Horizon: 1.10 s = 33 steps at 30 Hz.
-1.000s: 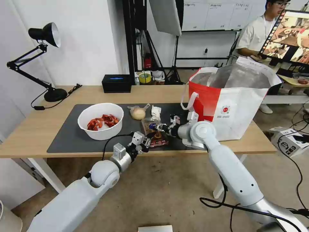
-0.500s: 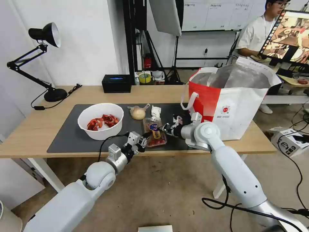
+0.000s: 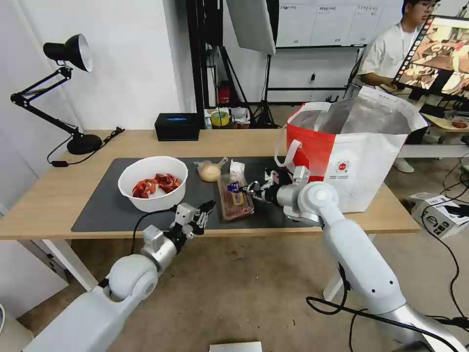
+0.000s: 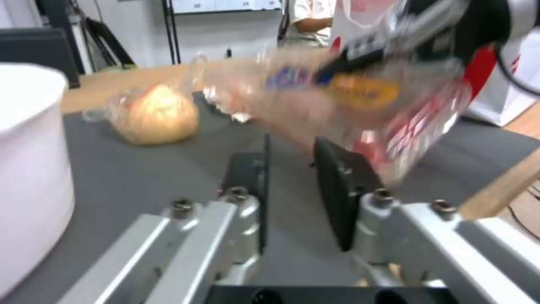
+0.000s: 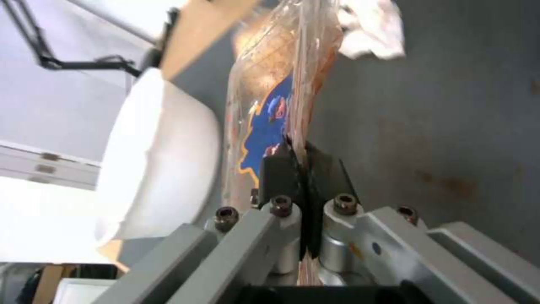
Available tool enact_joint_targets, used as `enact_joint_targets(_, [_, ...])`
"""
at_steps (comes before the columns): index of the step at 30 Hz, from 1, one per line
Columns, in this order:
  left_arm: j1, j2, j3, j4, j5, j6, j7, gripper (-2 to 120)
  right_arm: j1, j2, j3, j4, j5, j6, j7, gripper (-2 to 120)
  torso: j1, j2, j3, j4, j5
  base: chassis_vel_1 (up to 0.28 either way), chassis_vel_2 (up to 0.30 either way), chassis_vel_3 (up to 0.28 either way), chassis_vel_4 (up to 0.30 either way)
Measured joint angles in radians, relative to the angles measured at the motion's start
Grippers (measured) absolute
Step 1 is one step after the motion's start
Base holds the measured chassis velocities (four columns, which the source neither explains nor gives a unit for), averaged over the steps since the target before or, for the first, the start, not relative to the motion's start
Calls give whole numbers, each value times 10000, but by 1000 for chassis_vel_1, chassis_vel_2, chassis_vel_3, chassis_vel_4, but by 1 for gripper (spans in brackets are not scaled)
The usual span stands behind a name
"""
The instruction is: Pick up the trash from the table and place it into the takeout bag.
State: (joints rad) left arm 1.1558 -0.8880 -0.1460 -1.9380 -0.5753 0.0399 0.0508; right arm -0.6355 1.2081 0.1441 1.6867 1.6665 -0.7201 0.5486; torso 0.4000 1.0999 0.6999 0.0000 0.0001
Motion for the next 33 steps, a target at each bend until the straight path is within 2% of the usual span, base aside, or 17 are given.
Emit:
enact_joint_targets(3, [687,-194,-384,-165,109,-151,-4,47,-73,-211,276,674,140,25,-57,0,-1,1,-1,1,-1,0,0,0,0])
enact_joint_targets(4, [687,-194,-384,-165,109,-151,-4,47,-73,-211,276,674,140,25,-57,0,-1,1,-1,1,-1,0,0,0,0])
enact_joint_targets(7, [1225,-352,-714,-287,212,-242,-3,62,-78,-576,528,1466,200,227,-187,0,0,1,0,0,-1,0,0,0,0])
enact_joint_targets(9, [1407,-399,-850,-338,241,-266,2,65,-73,-723,643,1753,222,335,-224,0,-1,2,-1,0,-1,0,0,0,0])
enact_joint_targets(11, [1753,-472,-1174,-463,303,-322,22,77,22,-1042,918,2265,273,616,-295,0,-1,2,-1,0,0,0,0,0,0])
enact_joint_targets(13, [1768,-474,-1188,-469,304,-326,23,77,36,-1069,944,2302,277,641,-302,0,-1,2,-1,0,0,0,0,0,0])
enact_joint_targets(14, [2134,-502,-1602,-634,321,-393,116,86,263,-1446,1305,2699,360,999,-357,0,-1,2,0,1,0,0,0,0,0])
enact_joint_targets(15, [2134,-502,-1602,-634,321,-393,116,86,263,-1446,1305,2699,360,999,-357,0,-1,2,0,1,0,0,0,0,0])
enact_joint_targets(17, [2386,-504,-1972,-773,322,-458,211,96,507,-1834,1659,2916,457,1335,-361,0,-1,1,-1,1,1,0,0,0,0])
enact_joint_targets(18, [2386,-504,-1972,-773,322,-458,211,96,507,-1834,1659,2916,457,1335,-361,0,-1,1,-1,1,1,0,0,0,0])
enact_joint_targets(21, [2686,-546,-2449,-940,296,-555,288,100,976,-2711,2303,2990,492,1851,-340,0,-1,2,0,0,3,0,0,0,0])
enact_joint_targets(22, [2686,-546,-2449,-940,296,-555,288,100,976,-2711,2303,2990,492,1851,-340,0,-1,2,0,0,3,0,0,0,0])
enact_joint_targets(25, [2743,-598,-2591,-1045,284,-585,321,100,1301,-3596,2678,2676,411,2335,-312,0,-1,2,0,-1,1,0,0,0,0])
enact_joint_targets(26, [2743,-598,-2591,-1045,284,-585,321,100,1301,-3596,2678,2676,411,2335,-312,0,-1,2,0,-1,1,0,0,0,0])
enact_joint_targets(28, [2697,-653,-2572,-1047,283,-586,322,100,1415,-4012,2753,2372,59,2602,-334,0,-1,1,0,-2,3,0,0,0,0])
enact_joint_targets(30, [2674,-676,-2549,-1047,282,-586,322,100,1447,-4107,2754,2289,-67,2668,-342,0,0,1,0,-2,3,0,0,0,0])
enact_joint_targets(33, [2611,-755,-2432,-993,284,-587,322,100,1536,-4463,2608,1690,-1311,3054,-512,0,-1,1,1,-1,1,0,0,0,0])
